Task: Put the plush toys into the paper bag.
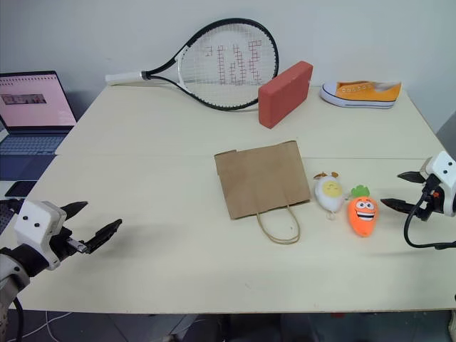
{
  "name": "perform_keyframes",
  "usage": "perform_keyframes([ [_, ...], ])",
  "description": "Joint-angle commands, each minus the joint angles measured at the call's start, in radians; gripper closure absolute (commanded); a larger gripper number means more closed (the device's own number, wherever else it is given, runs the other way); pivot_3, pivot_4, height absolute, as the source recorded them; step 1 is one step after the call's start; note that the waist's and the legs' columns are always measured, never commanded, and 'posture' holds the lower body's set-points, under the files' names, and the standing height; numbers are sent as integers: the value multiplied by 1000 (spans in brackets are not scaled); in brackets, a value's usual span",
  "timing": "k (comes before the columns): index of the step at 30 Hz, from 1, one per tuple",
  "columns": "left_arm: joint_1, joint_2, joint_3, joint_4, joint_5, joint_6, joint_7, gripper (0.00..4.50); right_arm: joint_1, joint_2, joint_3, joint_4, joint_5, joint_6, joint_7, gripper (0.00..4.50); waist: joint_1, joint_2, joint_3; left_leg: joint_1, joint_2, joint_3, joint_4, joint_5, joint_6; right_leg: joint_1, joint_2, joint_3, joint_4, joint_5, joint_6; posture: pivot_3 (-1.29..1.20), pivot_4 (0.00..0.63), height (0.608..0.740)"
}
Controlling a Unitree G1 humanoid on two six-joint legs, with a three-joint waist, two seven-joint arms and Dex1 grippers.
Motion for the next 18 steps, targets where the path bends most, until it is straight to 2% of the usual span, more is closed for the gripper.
perform_keyframes([
  [1,-22,14,16,-23,-24,-25,-21,18,17,-9,-37,-56,27,8,-5,0,0,0,0,0,0,0,0,0,0,0,0,0,0,0,0,0,150,740],
  [5,-53,36,-48,-81,-51,-5,-80,18,56,-15,-60,-121,50,33,-14,0,1,0,0,0,0,0,0,0,0,0,0,0,1,0,0,0,150,740],
  [11,-201,84,-284,-179,-21,17,-138,18,204,-36,-156,-372,129,147,-24,0,15,0,0,2,-1,0,1,0,0,0,0,1,7,0,0,0,150,740],
  [15,-385,40,-498,-180,13,20,-168,18,360,-35,-257,-637,200,280,-42,0,25,1,-1,3,0,-1,1,0,0,0,1,1,9,0,0,0,150,740],
  [18,-509,-40,-648,-134,47,23,-182,18,459,-14,-331,-824,269,401,-76,0,27,0,-1,3,1,-1,2,0,0,0,2,1,9,0,1,0,150,740],
])
